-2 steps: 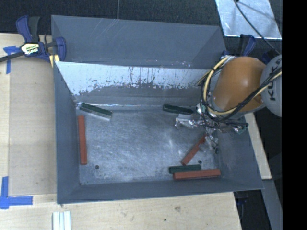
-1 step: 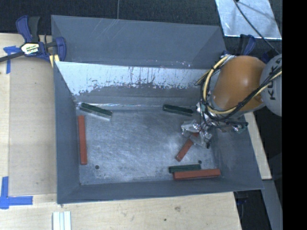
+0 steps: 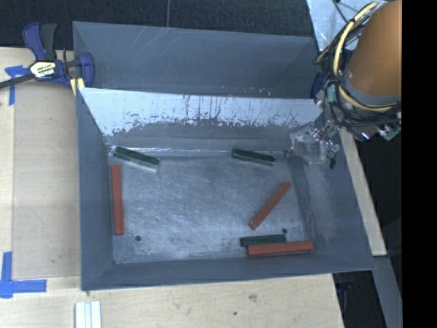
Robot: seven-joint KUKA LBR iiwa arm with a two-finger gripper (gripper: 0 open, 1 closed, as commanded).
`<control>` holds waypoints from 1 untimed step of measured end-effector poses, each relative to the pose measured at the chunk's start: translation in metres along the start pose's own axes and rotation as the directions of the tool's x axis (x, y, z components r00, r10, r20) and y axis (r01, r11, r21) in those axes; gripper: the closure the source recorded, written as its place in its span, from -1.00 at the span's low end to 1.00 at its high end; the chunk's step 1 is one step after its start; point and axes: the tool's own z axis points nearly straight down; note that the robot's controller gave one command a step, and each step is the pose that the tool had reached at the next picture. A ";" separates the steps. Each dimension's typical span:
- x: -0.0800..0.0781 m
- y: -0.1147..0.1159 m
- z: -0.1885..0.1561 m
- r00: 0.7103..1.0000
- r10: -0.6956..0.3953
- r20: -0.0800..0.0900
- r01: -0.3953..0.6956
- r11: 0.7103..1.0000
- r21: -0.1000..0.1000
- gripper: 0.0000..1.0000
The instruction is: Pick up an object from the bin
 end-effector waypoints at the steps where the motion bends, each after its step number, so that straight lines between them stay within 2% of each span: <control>1: -0.013 0.040 0.050 0.975 -0.222 -0.006 0.222 0.975 -0.014 1.00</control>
Offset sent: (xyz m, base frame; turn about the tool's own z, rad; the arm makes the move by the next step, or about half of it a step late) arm -0.0163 0.0370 -0.0490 -0.2240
